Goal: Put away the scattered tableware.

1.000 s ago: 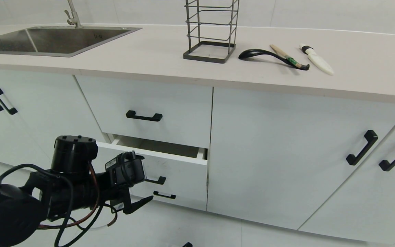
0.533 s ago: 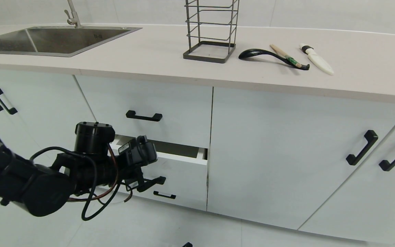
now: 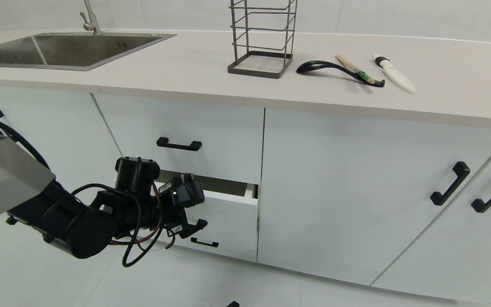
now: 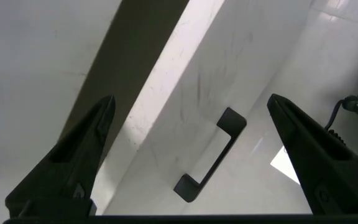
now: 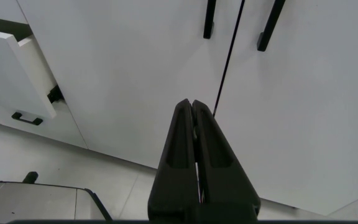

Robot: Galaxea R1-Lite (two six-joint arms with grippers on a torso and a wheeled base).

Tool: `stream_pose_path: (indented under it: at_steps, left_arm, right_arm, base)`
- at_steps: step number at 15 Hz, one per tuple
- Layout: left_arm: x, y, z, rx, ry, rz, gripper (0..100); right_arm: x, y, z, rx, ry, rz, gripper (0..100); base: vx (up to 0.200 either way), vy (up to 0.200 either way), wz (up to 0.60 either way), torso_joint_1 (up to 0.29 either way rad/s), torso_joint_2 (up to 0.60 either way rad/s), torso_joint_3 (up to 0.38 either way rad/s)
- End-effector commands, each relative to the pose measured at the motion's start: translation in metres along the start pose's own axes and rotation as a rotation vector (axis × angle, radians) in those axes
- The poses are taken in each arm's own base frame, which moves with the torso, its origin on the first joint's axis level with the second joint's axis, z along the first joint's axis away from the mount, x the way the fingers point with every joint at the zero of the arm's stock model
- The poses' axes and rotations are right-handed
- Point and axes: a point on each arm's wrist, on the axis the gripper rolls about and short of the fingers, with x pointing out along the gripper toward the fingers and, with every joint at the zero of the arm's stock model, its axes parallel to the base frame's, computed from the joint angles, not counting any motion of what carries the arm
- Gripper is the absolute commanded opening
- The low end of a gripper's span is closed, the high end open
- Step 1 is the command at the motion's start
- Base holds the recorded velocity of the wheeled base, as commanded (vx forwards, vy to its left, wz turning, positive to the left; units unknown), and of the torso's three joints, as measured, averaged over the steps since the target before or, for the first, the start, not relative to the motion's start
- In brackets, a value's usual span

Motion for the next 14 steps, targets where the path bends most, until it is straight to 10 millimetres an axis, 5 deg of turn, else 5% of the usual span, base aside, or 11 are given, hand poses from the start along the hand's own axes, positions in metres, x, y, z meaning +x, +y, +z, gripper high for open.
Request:
stream_pose_path:
  at_steps: [1,10,13,14]
  left_arm:
    - [0.003,-0.001,-0.004,-0.007,0.010,-0.008,100]
    - [-0.002,-0.010,-0.005,-0.007,0.017,-0.031,100]
    - [-0.026,-0.027,-0.005,-0.011,0.029,-0.063,100]
    - [-0.048,-0.040,-0.002,-0.008,0.025,-0.076,100]
  right_arm:
    - [0.000,0.000,0.000,0.000,0.001,0.000,0]
    - [0.000,0.000,0.000,0.000,0.001,0.000,0]
    - [0.000,0.000,0.000,0.000,0.001,0.000,0]
    - [0.000,0.000,0.000,0.000,0.001,0.002,0]
  base:
    - [0.000,0.000,0.00,0.000,0.00,0.000]
    - [0.000,0.000,0.00,0.000,0.00,0.000]
    - [0.000,0.000,0.00,0.000,0.00,0.000]
    - [0.000,0.000,0.00,0.000,0.00,0.000]
